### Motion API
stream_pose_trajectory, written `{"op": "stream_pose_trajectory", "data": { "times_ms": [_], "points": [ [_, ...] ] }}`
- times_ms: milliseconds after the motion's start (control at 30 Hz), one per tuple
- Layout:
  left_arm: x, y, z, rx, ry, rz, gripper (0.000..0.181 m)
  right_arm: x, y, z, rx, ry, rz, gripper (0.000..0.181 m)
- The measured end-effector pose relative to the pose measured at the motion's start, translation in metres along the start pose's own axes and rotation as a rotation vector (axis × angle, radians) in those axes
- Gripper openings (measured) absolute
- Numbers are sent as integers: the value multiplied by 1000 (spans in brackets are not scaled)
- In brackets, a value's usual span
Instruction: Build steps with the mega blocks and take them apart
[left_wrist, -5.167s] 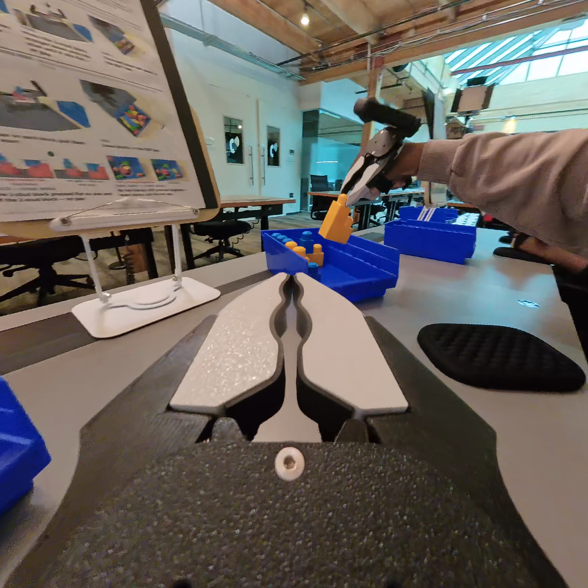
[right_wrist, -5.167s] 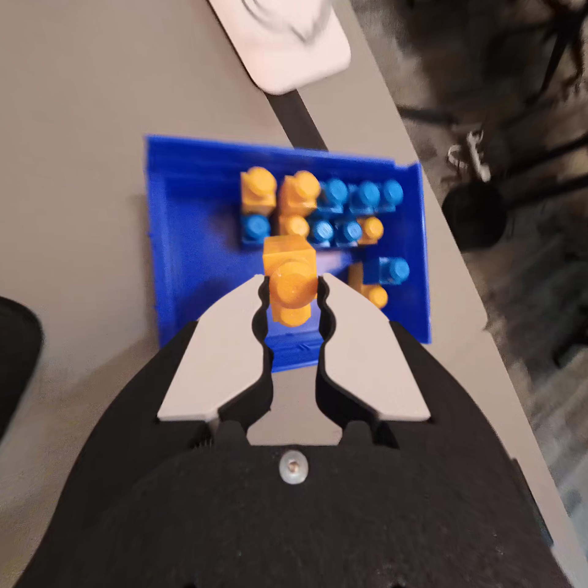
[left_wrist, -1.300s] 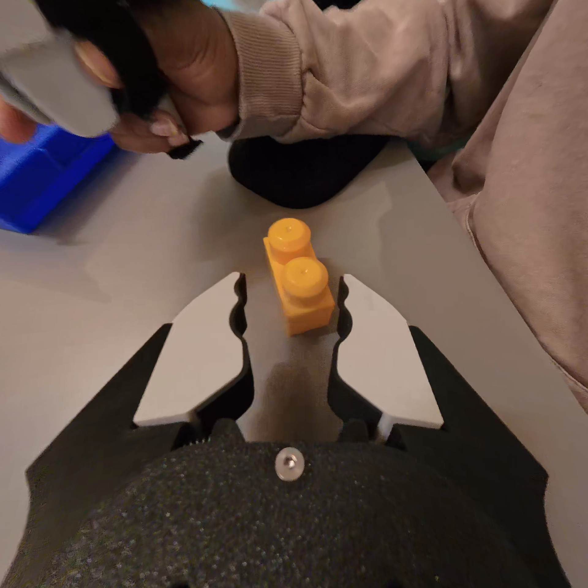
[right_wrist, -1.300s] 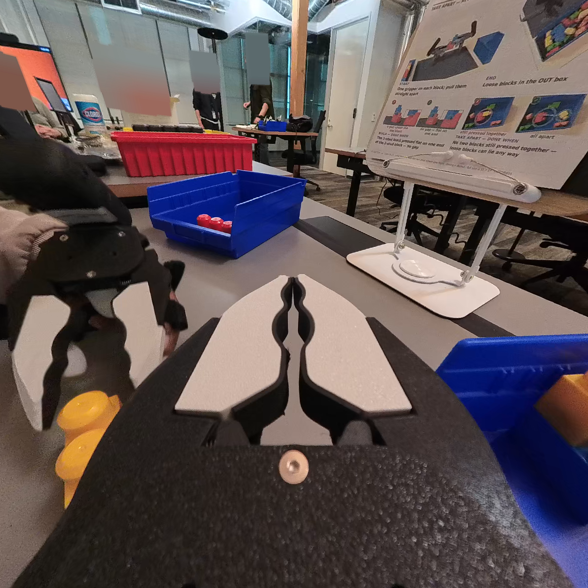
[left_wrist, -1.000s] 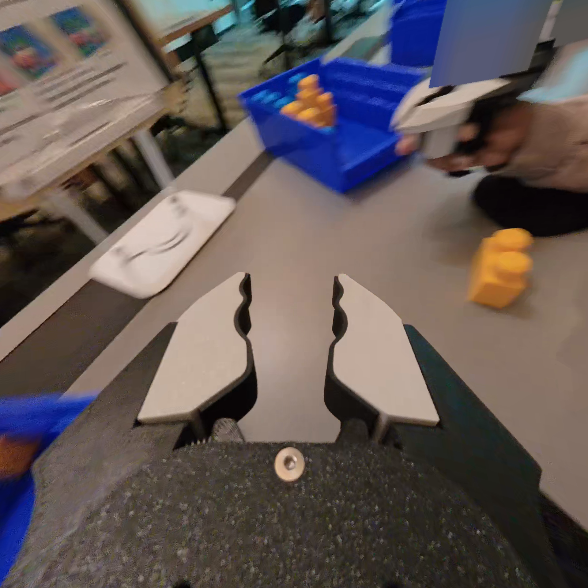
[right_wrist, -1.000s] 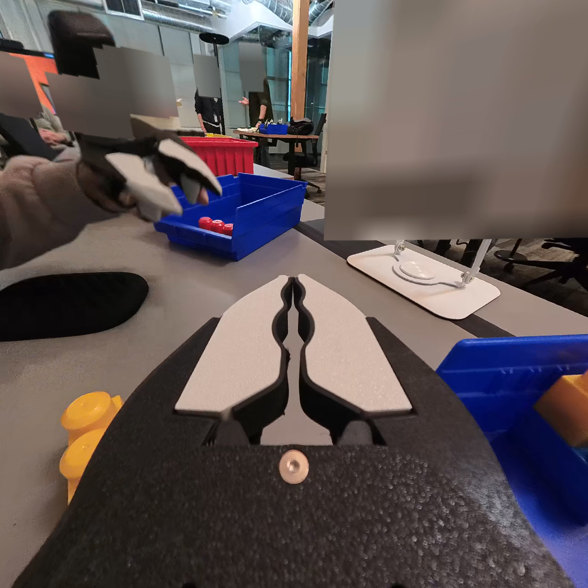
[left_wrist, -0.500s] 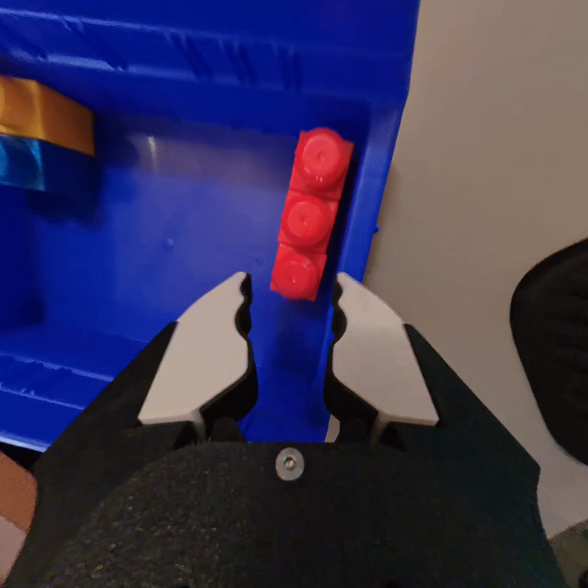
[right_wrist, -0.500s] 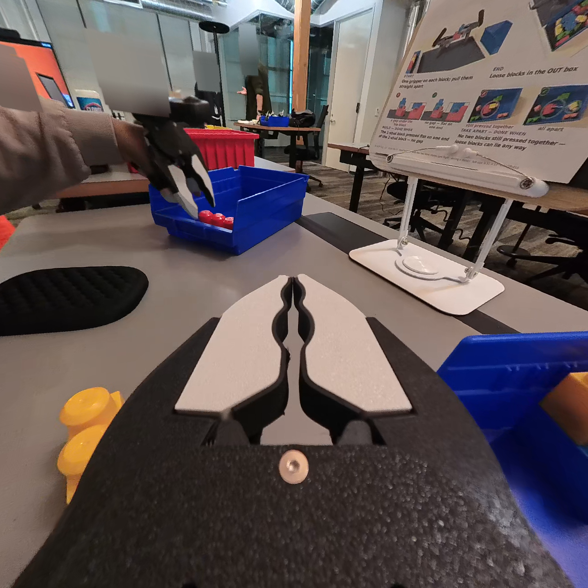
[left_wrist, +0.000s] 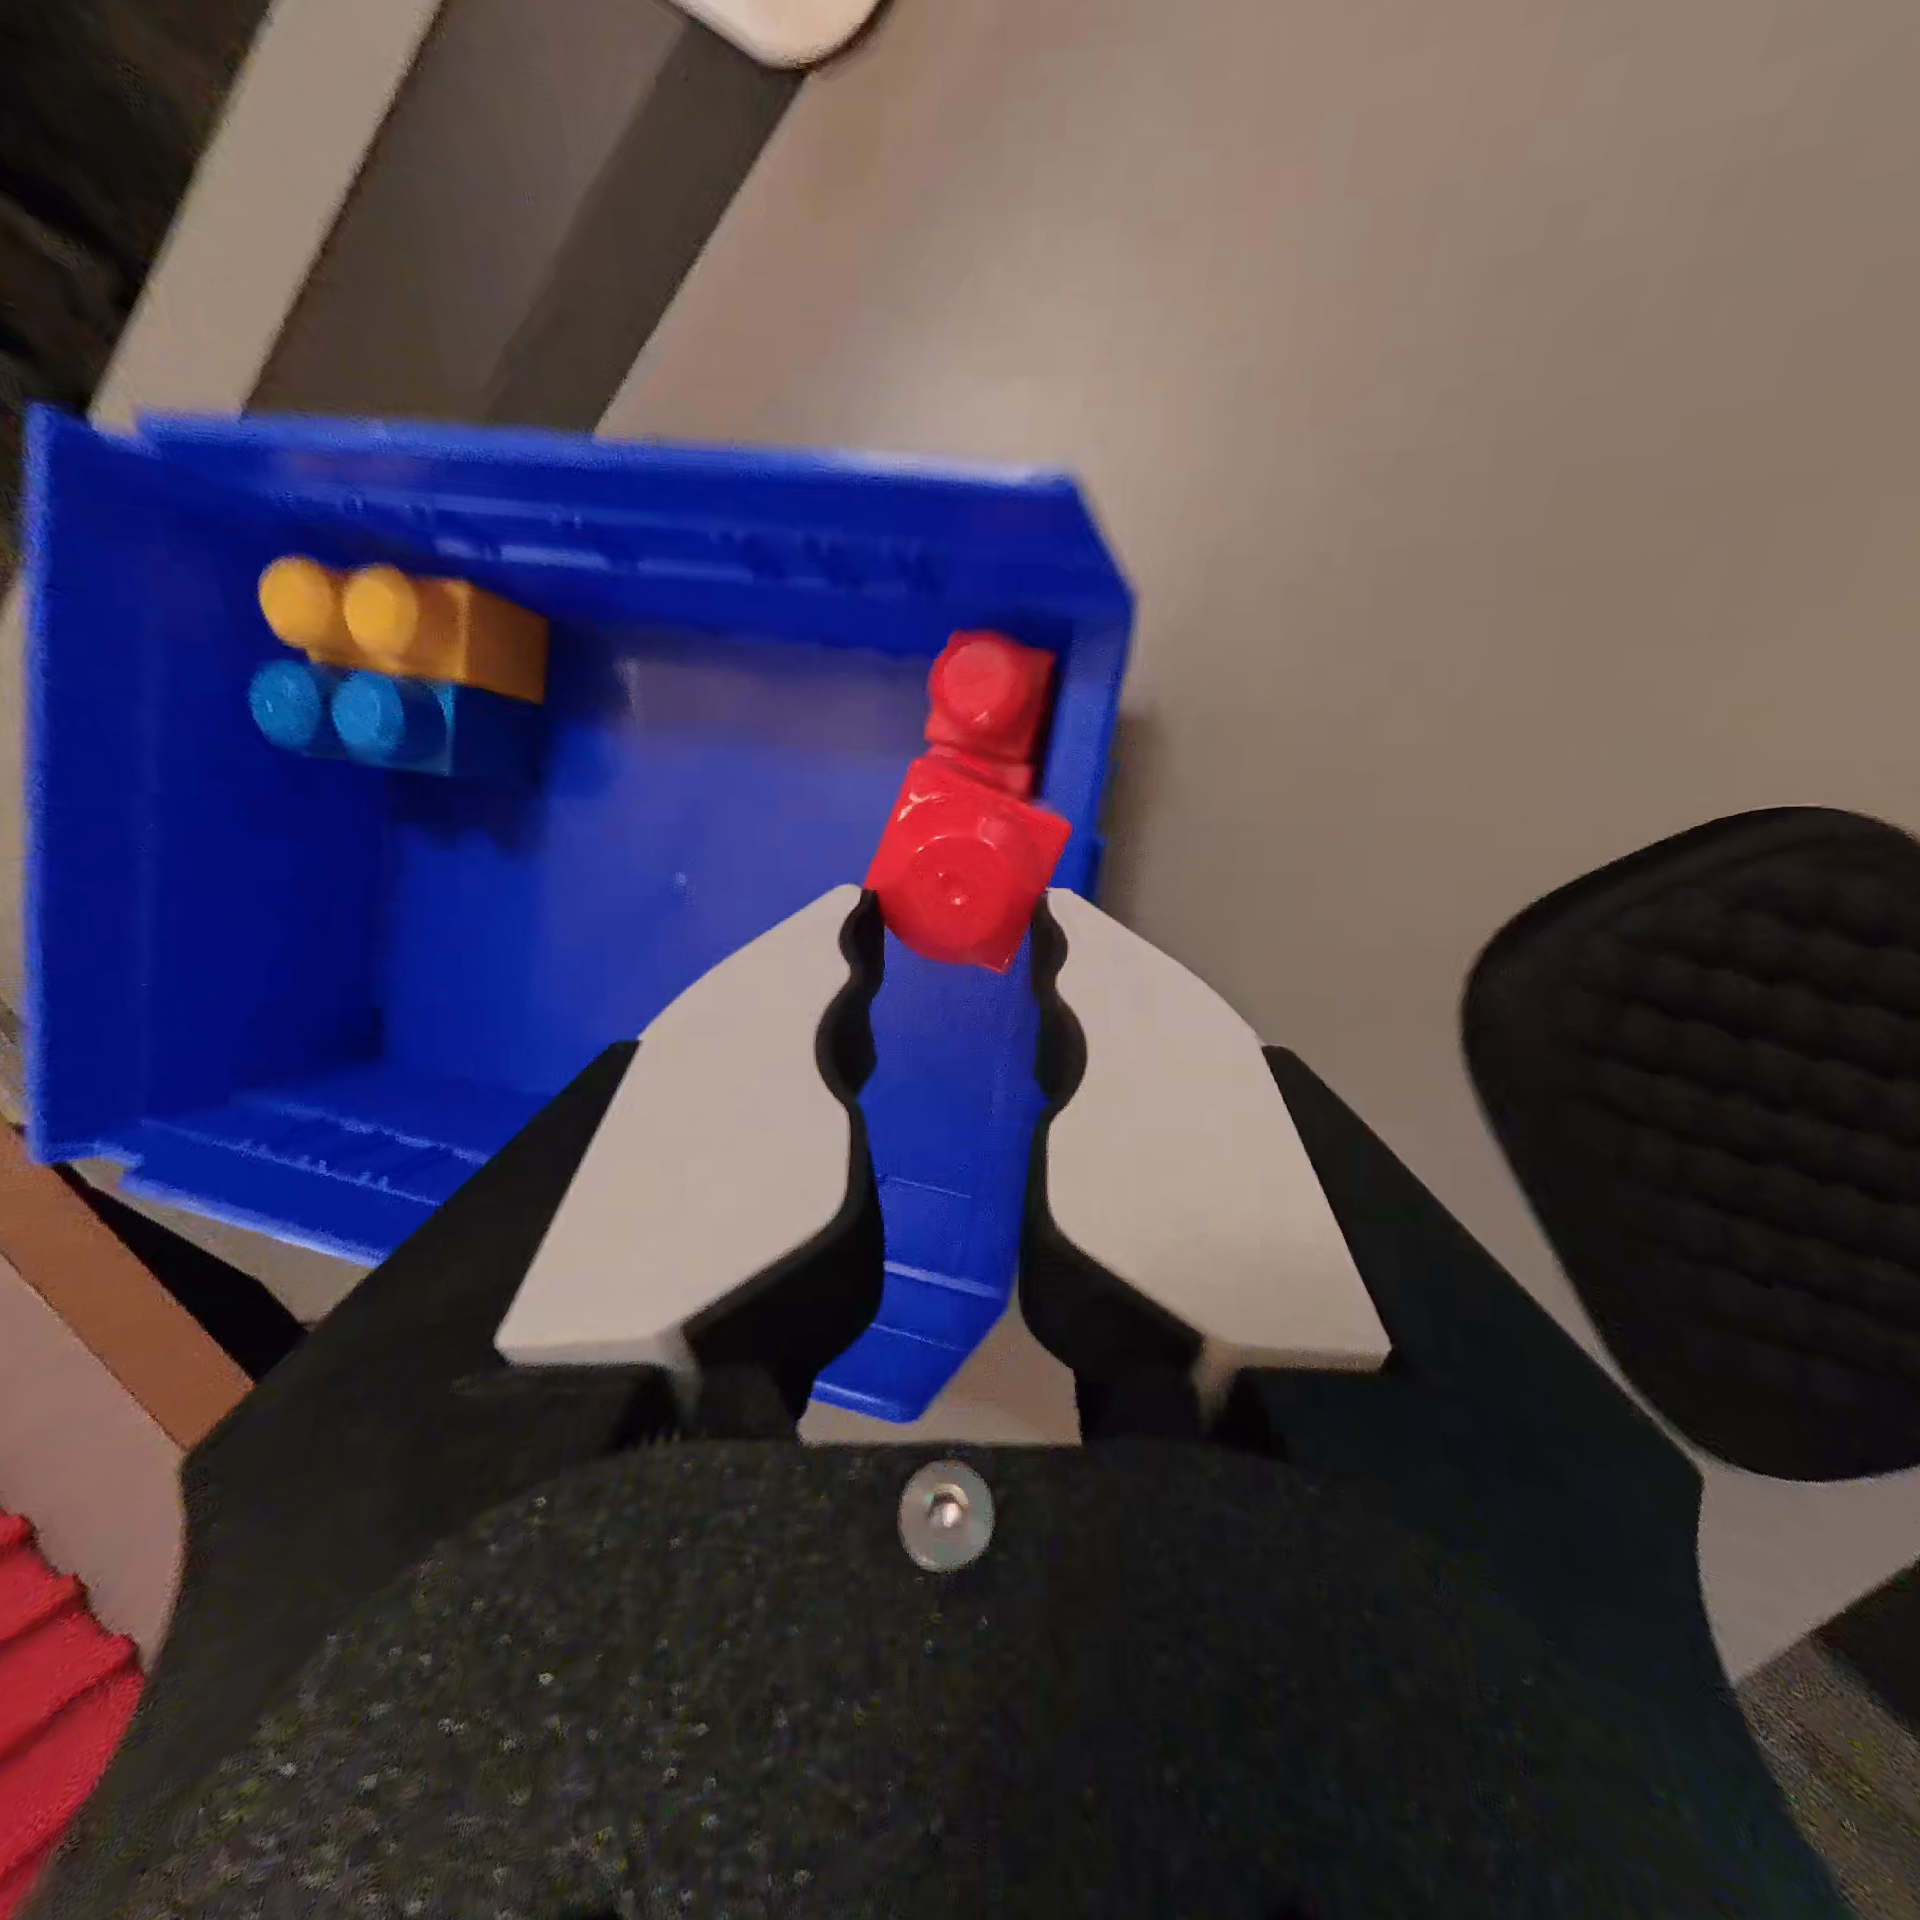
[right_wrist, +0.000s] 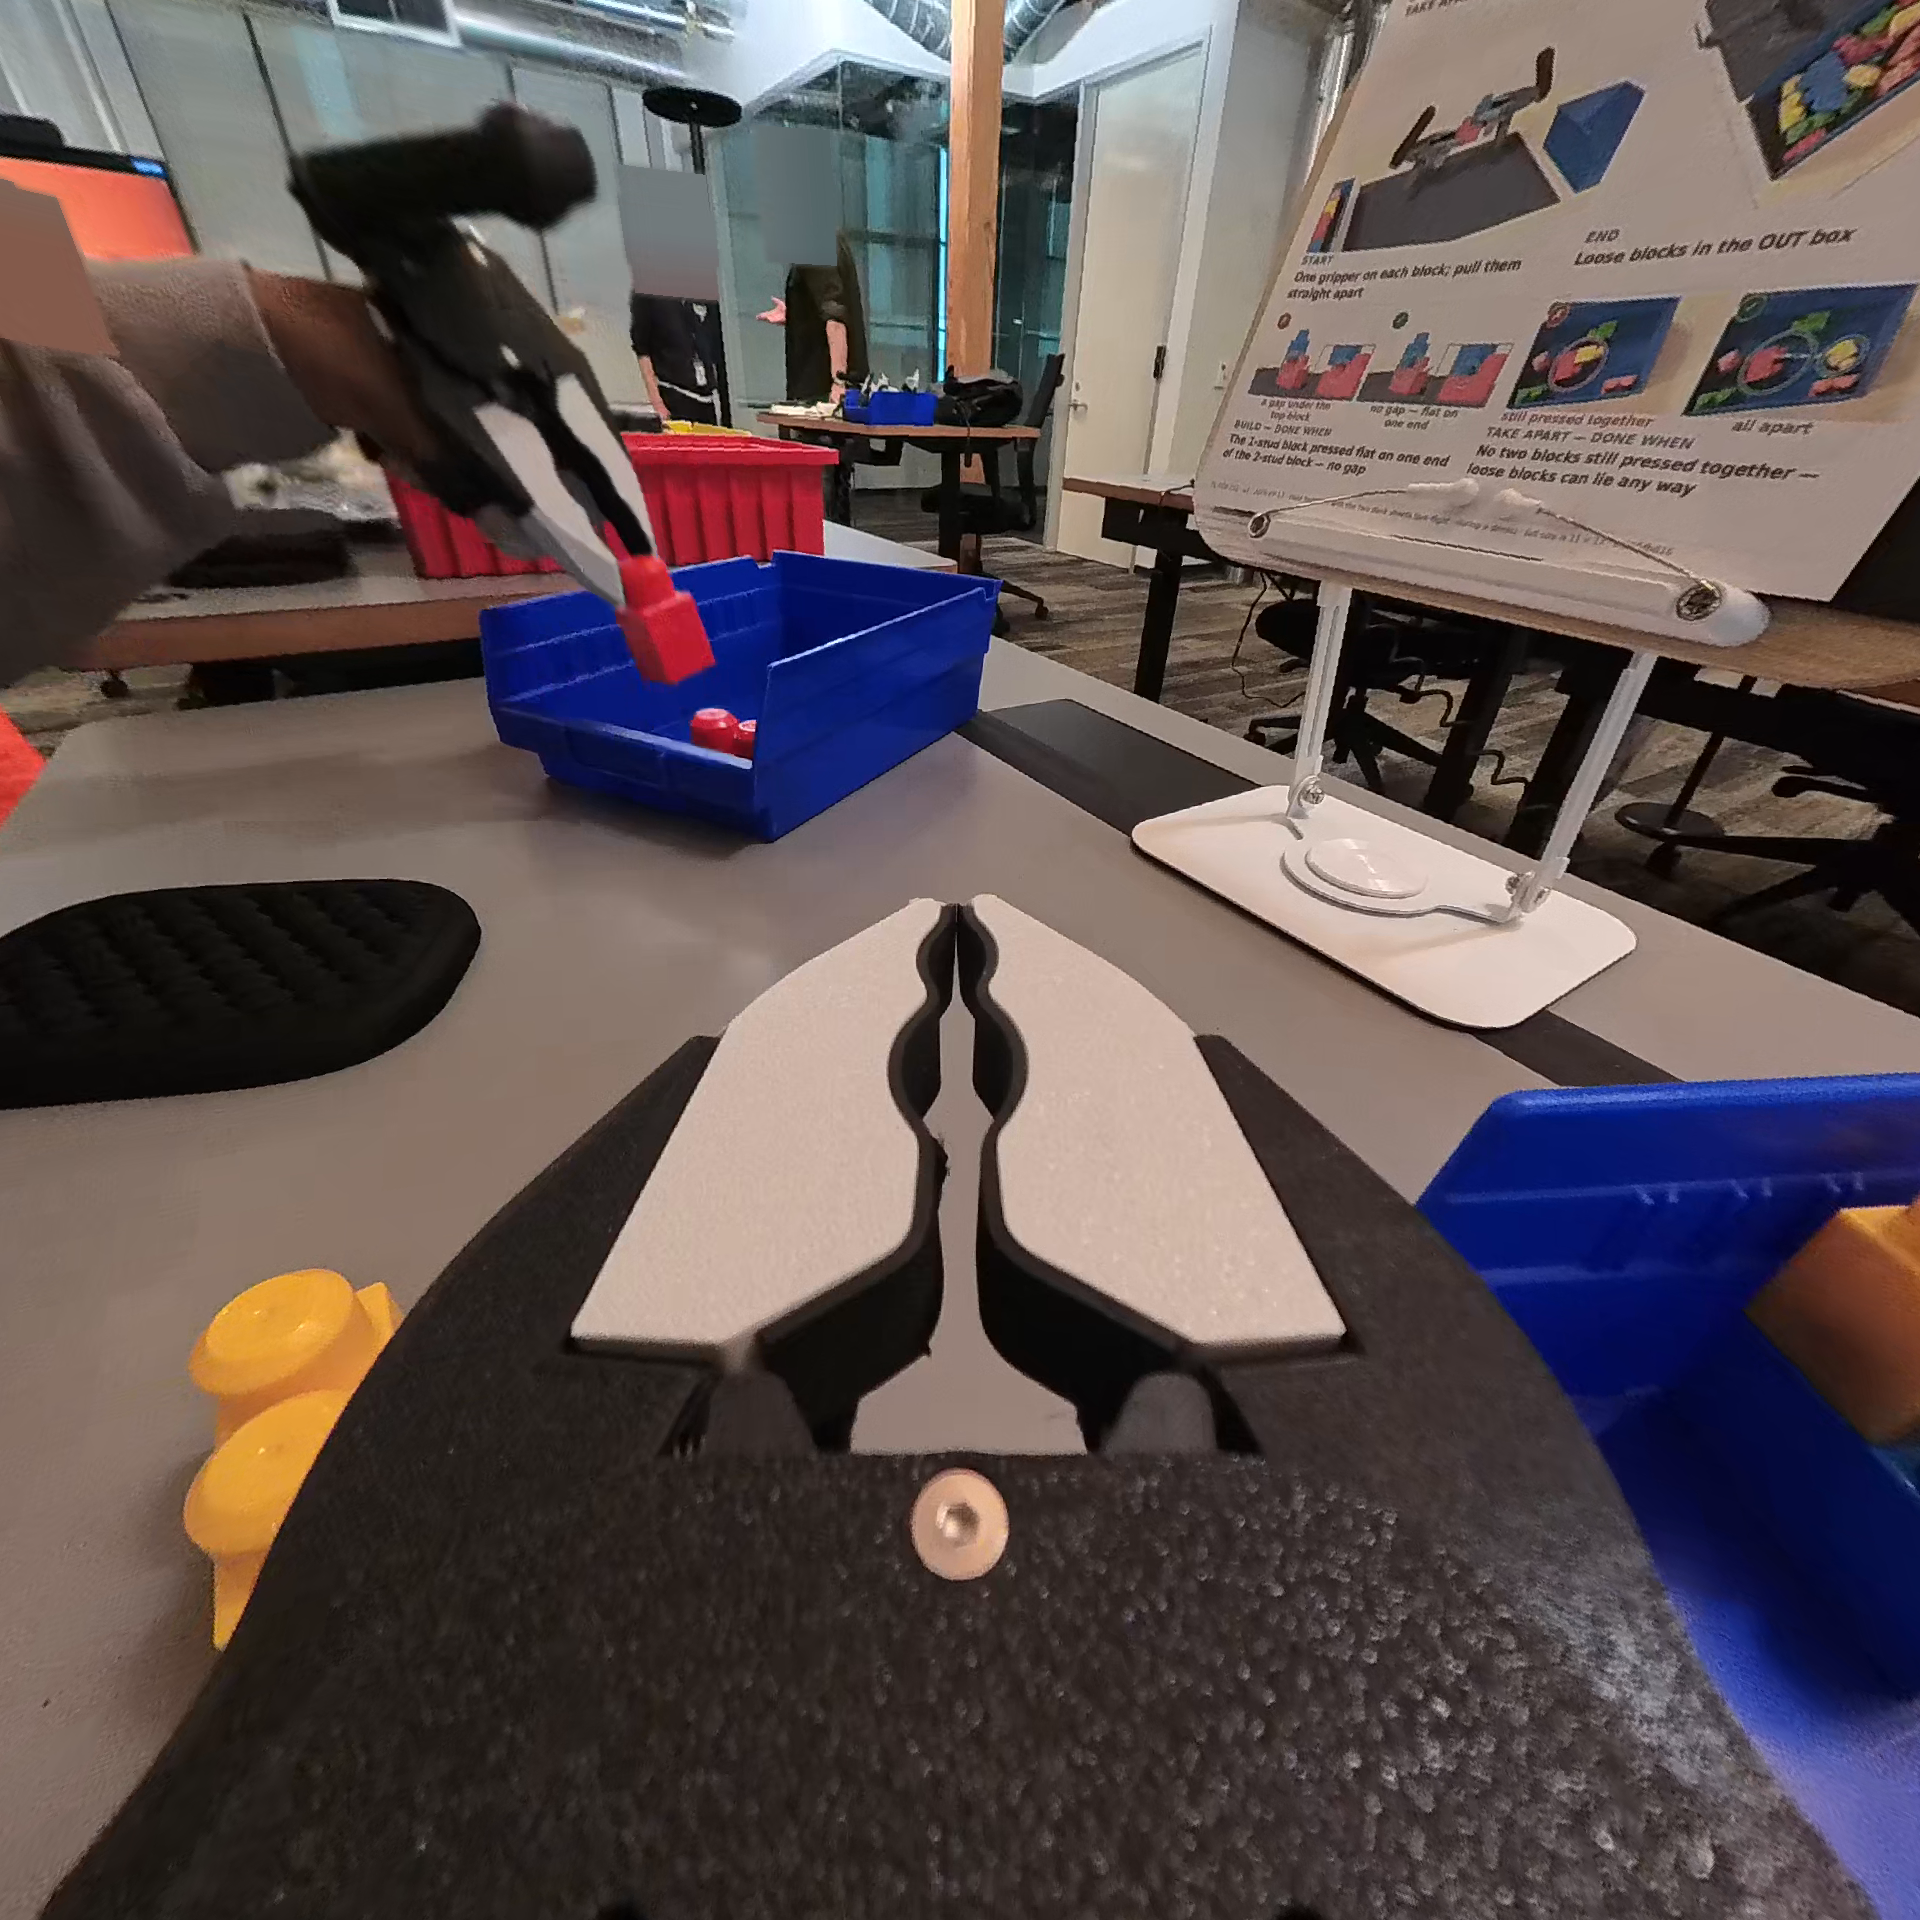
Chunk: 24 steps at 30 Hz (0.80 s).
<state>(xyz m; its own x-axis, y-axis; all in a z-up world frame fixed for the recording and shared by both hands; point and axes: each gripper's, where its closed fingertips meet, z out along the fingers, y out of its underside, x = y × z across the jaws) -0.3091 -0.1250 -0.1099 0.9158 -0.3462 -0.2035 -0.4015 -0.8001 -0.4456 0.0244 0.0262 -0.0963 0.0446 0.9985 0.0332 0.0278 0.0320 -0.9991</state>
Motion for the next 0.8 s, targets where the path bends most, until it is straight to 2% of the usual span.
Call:
{"op": "stream_pose_trajectory", "data": {
  "times_ms": [100, 167, 300, 433, 600, 800],
  "points": [
    [35, -25, -20, 61, 29, 57, 28, -1, 0, 1, -4, -3, -4, 0],
    [68, -39, -20, 81, 80, 99, 27, -2, 0, 1, -7, -7, -10, 0],
    [135, -53, 2, 63, 196, 157, 28, -4, 1, 2, -16, -8, -23, 0],
    [183, -60, 30, 53, 307, 156, 28, -3, 0, 0, -16, 6, -33, 0],
    [212, -65, 63, 54, 349, 155, 27, -13, 1, -5, -68, -47, -49, 1],
    [226, -75, 85, 114, 349, 152, 27, -55, 29, -21, -400, -307, -87, 21]
  ]
}}
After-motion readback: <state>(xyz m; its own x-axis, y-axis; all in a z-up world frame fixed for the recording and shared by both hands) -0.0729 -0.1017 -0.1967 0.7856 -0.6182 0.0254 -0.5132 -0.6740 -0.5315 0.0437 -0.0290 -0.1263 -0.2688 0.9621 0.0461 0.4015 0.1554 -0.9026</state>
